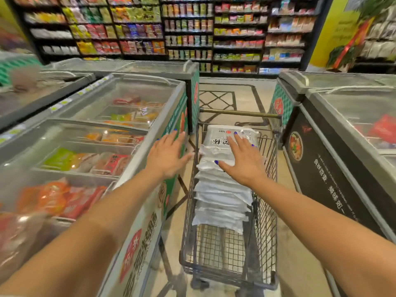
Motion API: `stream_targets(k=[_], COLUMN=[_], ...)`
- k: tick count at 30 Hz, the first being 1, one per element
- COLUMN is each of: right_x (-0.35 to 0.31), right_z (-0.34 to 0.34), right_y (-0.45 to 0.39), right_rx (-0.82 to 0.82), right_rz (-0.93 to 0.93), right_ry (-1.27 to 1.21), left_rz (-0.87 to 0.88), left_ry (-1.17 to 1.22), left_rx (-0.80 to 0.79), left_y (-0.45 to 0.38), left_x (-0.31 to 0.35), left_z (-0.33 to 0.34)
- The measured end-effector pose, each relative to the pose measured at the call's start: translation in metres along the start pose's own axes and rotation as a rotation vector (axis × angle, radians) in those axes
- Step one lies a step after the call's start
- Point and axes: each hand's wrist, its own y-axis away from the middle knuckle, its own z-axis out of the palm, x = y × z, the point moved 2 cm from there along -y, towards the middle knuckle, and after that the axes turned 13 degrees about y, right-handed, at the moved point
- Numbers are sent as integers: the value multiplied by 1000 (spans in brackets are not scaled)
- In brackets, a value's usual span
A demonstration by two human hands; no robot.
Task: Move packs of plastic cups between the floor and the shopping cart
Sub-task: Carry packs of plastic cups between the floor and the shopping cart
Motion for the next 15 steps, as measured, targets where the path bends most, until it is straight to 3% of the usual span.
stream_targets(k=[6, 15], right_x=[-60, -195], right_z=[-23, -61], right_y=[19, 90], right_rx=[25, 116], right_rz=[-180, -707], right_ry=[-35, -85], left_rz=[-188, -600], left_ry=[-57, -176], left_rx=[105, 336], left_y=[95, 319], left_x=[-35, -48], left_z=[-57, -104])
